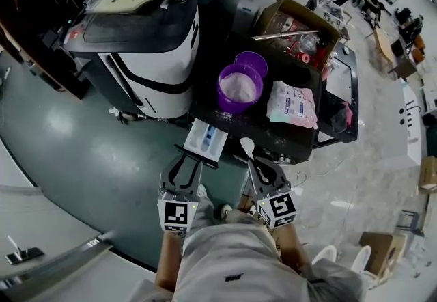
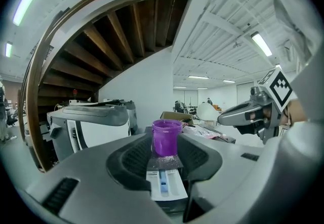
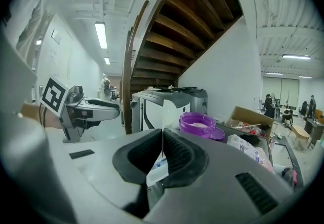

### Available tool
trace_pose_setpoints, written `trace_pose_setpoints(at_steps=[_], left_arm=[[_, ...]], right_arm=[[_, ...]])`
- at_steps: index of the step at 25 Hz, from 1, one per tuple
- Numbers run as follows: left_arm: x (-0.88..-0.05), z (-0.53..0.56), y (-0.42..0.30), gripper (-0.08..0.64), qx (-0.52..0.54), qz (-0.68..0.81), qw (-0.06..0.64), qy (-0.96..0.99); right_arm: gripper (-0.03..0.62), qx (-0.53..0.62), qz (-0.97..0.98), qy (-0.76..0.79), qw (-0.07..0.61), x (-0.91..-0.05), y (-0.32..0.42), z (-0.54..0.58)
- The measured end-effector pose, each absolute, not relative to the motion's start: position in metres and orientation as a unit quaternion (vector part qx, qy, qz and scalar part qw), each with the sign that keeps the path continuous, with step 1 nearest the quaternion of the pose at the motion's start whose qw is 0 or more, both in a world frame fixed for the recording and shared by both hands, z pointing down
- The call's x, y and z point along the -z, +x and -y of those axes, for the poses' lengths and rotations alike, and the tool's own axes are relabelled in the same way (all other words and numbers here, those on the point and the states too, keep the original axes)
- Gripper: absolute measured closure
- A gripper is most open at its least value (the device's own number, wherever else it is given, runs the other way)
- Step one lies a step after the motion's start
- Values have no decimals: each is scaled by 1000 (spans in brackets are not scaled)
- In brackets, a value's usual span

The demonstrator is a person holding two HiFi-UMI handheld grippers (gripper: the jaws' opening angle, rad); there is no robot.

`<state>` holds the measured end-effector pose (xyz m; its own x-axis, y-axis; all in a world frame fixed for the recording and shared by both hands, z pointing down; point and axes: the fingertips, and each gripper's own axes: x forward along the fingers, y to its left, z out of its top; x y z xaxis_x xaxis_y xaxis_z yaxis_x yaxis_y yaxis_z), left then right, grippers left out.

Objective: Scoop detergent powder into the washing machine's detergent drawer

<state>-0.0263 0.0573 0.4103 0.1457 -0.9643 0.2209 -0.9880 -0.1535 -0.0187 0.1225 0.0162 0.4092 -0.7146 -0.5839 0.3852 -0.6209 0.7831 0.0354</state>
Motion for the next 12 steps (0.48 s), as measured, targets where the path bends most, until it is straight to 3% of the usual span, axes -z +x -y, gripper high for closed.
trace_pose_setpoints(at_steps=[12], left_arm=[[-401, -22, -82, 391, -74, 625, 57, 775]], right_arm=[[583, -37, 912, 358, 194, -398, 75, 14]])
